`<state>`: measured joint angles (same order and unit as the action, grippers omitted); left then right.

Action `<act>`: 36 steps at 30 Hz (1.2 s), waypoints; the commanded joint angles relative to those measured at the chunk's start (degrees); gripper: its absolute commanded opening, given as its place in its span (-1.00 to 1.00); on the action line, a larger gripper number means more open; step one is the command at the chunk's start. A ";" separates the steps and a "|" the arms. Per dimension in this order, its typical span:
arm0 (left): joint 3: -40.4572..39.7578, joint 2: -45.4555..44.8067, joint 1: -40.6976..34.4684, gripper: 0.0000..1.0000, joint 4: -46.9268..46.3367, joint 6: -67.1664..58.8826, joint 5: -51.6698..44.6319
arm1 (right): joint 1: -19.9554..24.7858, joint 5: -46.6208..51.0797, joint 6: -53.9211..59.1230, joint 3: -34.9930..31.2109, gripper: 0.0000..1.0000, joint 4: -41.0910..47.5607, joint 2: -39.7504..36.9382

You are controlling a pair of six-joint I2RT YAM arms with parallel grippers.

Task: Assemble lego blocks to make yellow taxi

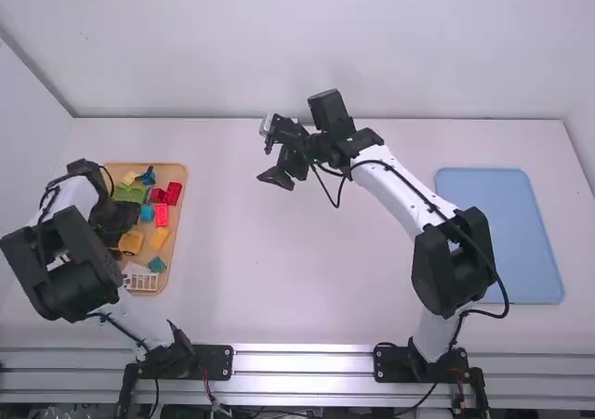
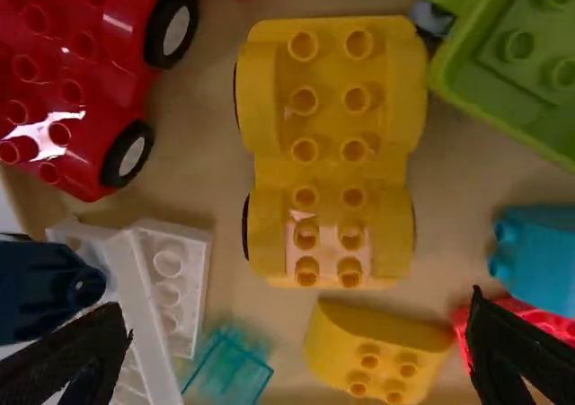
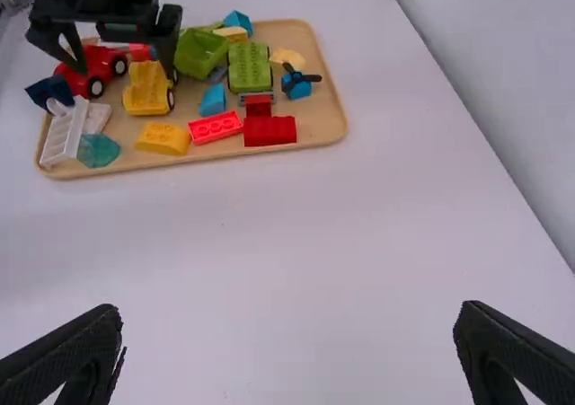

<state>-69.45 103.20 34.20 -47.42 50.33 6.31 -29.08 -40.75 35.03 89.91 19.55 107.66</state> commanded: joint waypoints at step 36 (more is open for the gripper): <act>-3.80 8.46 1.81 -0.69 3.21 -16.44 -2.89 | 0.28 0.35 -0.09 -0.31 0.97 0.59 -1.90</act>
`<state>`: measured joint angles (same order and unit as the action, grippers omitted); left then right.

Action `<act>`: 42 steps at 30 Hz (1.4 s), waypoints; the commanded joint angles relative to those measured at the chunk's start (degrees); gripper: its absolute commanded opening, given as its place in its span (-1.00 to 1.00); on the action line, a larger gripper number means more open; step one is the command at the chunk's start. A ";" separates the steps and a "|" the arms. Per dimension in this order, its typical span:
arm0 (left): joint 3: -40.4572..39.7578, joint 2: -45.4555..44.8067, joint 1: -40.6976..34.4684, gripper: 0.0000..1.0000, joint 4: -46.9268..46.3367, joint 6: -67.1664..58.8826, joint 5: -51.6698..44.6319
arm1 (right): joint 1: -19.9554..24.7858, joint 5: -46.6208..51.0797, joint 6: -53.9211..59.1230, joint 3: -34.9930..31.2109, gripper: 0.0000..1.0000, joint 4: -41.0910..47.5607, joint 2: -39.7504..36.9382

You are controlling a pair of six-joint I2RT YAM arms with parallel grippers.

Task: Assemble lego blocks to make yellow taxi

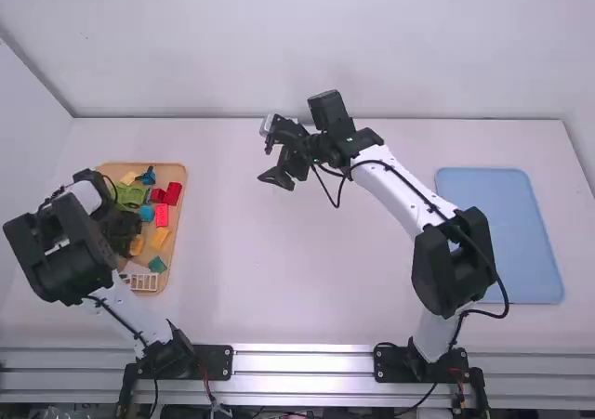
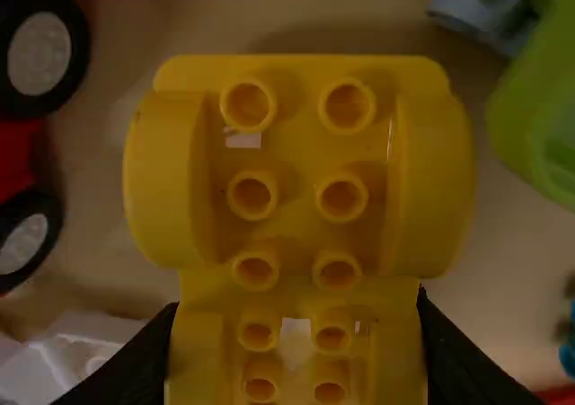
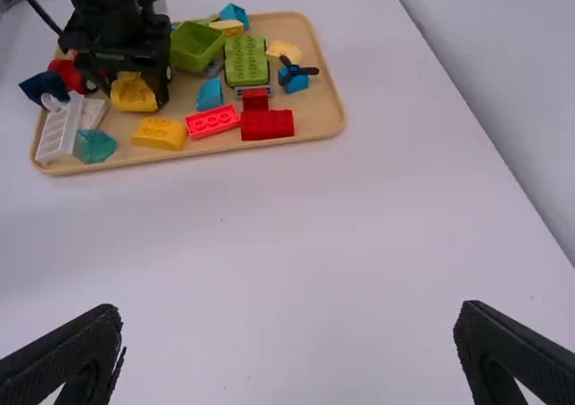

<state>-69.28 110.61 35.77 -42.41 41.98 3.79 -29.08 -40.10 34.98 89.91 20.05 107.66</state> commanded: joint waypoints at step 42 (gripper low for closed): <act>2.16 -2.23 -62.66 -0.64 7.78 -102.25 -11.41 | 15.65 -0.57 3.04 -0.33 0.97 16.33 -14.03</act>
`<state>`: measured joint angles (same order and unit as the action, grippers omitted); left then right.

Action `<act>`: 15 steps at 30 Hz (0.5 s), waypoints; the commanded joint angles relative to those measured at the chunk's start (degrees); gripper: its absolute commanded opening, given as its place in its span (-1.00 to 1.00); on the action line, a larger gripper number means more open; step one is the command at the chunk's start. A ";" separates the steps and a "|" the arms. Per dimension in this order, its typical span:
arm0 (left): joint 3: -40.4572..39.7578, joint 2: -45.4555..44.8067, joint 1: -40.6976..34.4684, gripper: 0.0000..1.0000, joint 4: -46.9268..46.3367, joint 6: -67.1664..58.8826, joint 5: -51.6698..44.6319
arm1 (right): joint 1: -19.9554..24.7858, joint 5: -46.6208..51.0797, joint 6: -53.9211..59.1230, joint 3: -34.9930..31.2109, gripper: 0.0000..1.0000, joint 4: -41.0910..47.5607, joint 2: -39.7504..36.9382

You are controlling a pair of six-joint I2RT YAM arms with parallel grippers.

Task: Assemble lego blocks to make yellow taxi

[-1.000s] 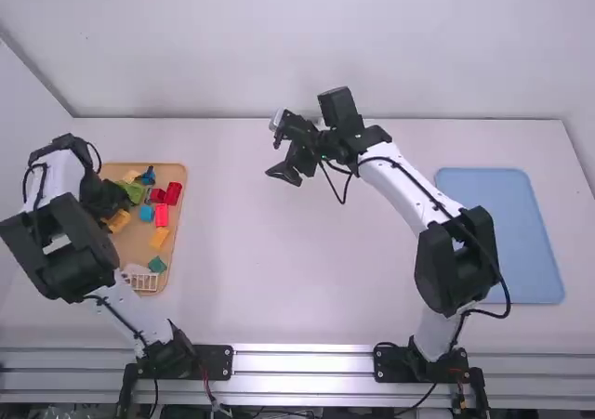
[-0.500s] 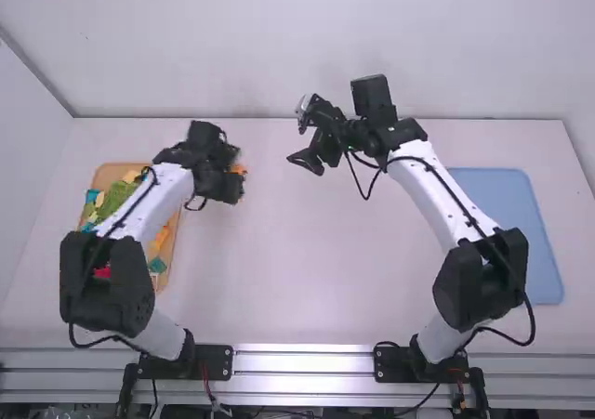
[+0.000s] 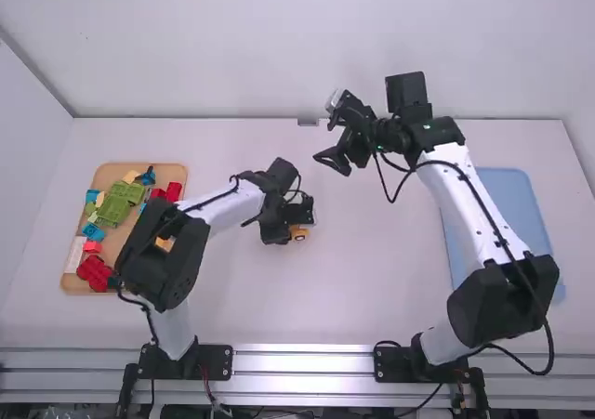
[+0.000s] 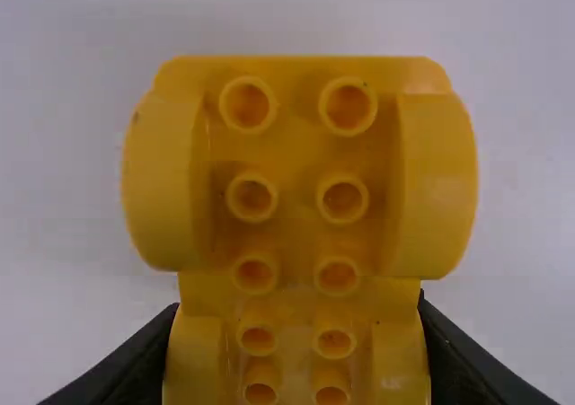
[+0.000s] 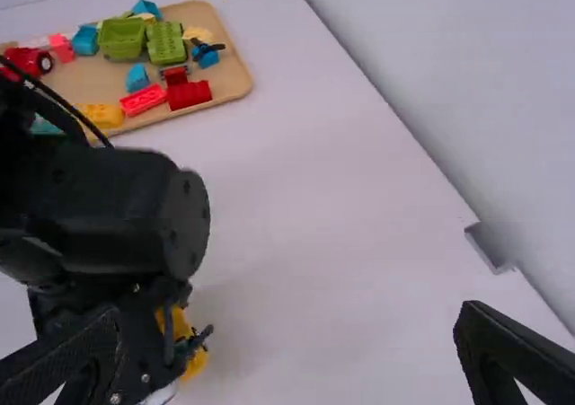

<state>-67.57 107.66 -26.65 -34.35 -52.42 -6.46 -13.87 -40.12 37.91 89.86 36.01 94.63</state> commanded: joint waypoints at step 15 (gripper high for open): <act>3.89 3.04 -2.08 0.08 2.97 -13.79 -5.51 | 1.51 -0.50 1.44 -0.26 0.97 0.46 -1.05</act>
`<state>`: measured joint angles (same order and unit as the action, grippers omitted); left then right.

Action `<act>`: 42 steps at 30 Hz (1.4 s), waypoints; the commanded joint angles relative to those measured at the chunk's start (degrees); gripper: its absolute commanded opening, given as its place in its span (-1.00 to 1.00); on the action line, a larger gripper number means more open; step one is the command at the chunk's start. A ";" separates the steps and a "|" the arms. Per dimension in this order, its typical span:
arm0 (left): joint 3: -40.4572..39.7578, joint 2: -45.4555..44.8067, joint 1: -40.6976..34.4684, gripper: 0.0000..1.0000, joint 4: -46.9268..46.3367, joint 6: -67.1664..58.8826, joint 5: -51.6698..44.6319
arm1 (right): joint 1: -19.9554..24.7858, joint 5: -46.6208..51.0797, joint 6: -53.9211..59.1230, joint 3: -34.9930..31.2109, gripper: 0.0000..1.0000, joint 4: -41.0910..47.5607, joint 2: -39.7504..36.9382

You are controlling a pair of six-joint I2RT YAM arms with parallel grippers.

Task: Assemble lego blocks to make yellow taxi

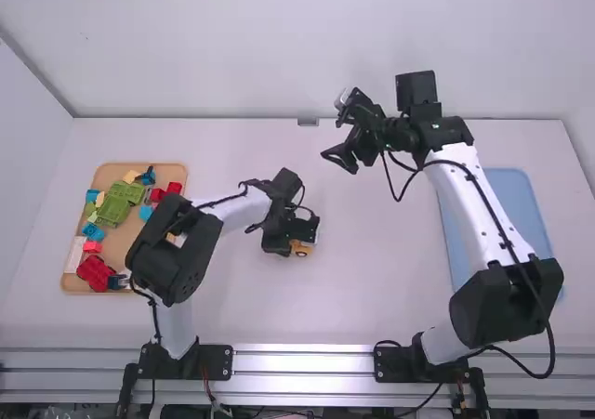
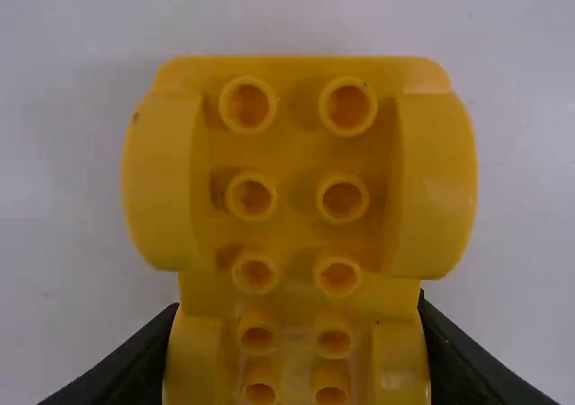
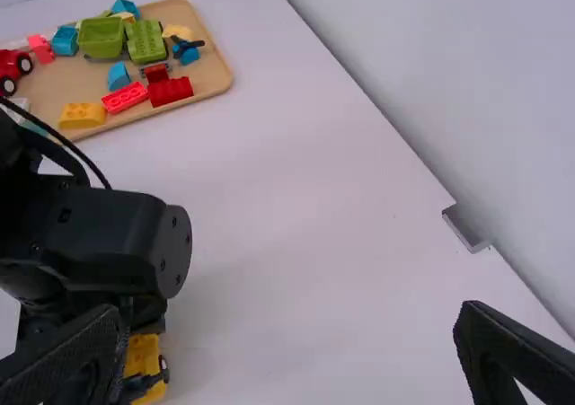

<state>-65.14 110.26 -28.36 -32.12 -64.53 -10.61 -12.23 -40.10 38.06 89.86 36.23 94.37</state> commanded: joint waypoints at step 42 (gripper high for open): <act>-10.45 -26.32 45.33 0.98 -11.96 84.06 20.20 | -12.02 -7.65 -3.15 -0.72 0.97 -15.28 5.95</act>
<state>-74.81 85.78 15.14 -43.55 5.30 4.67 -23.68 -45.10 37.01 89.71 21.32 99.70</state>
